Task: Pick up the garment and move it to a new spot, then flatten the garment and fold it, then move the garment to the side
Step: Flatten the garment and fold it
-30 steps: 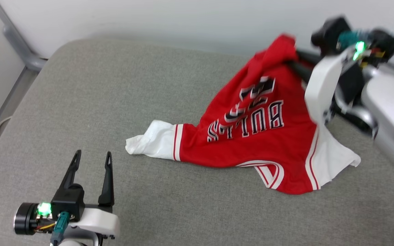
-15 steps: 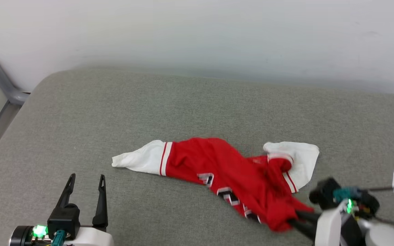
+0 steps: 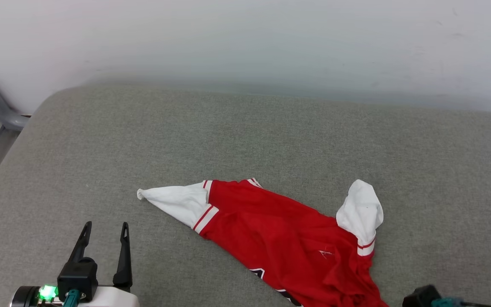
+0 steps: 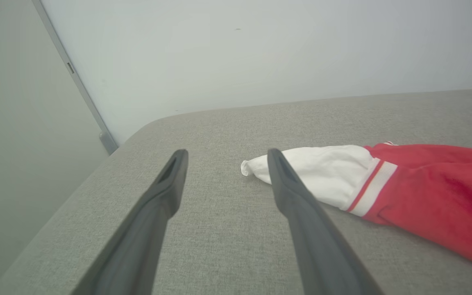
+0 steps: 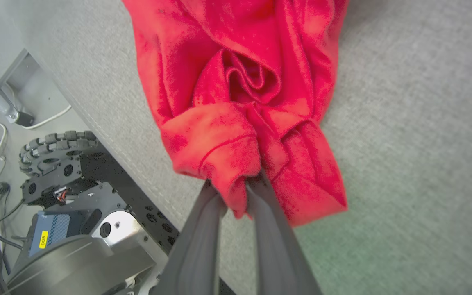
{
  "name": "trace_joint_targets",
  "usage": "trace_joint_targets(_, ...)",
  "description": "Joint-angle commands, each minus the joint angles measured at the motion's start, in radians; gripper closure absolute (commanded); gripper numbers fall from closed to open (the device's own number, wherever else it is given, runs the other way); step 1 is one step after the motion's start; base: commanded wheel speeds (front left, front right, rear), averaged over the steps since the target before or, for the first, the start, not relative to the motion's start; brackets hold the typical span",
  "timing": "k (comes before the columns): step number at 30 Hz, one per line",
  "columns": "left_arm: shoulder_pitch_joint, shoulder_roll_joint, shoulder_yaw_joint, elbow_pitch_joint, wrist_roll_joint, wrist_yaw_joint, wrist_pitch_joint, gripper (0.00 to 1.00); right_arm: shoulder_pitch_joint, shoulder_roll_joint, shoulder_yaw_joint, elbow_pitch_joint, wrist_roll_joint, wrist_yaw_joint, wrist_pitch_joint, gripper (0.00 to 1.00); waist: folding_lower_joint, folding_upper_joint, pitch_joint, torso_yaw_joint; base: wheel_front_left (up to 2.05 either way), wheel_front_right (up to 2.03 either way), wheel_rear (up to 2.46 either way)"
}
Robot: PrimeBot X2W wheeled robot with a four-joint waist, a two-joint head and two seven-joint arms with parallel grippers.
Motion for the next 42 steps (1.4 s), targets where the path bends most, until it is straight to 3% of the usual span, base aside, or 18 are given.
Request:
trace_joint_targets(1, 0.003, -0.003, 0.000, -0.001, 0.002, 0.002, -0.002, 0.00, 0.011, 0.018, -0.034, -0.010, -0.016, -0.001, -0.018, 0.27, 0.0001, -0.0001, -0.001, -0.001, 0.00, 0.00, 0.00)
trace_joint_targets(2, 0.005, -0.003, -0.001, -0.001, 0.003, 0.002, -0.002, 0.00, 0.017, 0.032, -0.062, -0.023, -0.028, -0.001, -0.028, 0.00, 0.0001, -0.0001, -0.001, -0.002, 0.00, 0.00, 0.00)
trace_joint_targets(14, 0.022, -0.001, 0.001, -0.007, 0.017, 0.006, -0.002, 0.00, 0.044, 0.165, -0.408, -0.316, -0.168, -0.001, -0.035, 0.00, 0.0001, -0.0001, -0.028, -0.003, 0.00, 0.00, 0.00)
trace_joint_targets(20, 0.019, -0.002, -0.003, -0.018, 0.021, 0.010, -0.002, 0.00, -0.073, 0.148, -0.491, -0.382, -0.255, -0.001, 0.032, 0.00, 0.0001, -0.0001, -0.021, 0.004, 0.00, 0.00, 0.00)
trace_joint_targets(27, -0.003, -0.003, -0.011, -0.026, 0.023, 0.004, -0.002, 0.00, -0.210, 0.062, -0.405, -0.360, -0.289, -0.002, 0.241, 0.00, 0.0001, -0.0001, 0.002, 0.032, 0.00, 0.00, 0.00)
trace_joint_targets(34, -0.015, -0.014, -0.014, -0.027, 0.021, 0.010, -0.002, 0.00, -0.218, 0.002, -0.265, -0.287, -0.205, -0.001, 0.475, 0.00, 0.0001, -0.0001, 0.022, 0.051, 0.00, 0.00, 0.00)
trace_joint_targets(38, -0.032, -0.018, -0.017, -0.022, 0.016, 0.000, -0.002, 0.00, -0.233, -0.009, -0.218, -0.223, -0.175, -0.001, 0.513, 0.00, 0.0001, -0.0001, 0.046, 0.067, 0.00, 0.00, 0.00)
trace_joint_targets(42, -0.051, -0.026, -0.020, -0.021, 0.017, -0.004, -0.002, 0.00, -0.263, 0.021, -0.188, -0.128, -0.161, -0.001, 0.485, 0.00, 0.0001, -0.0001, 0.081, 0.085, 0.00, 0.00, 0.00)
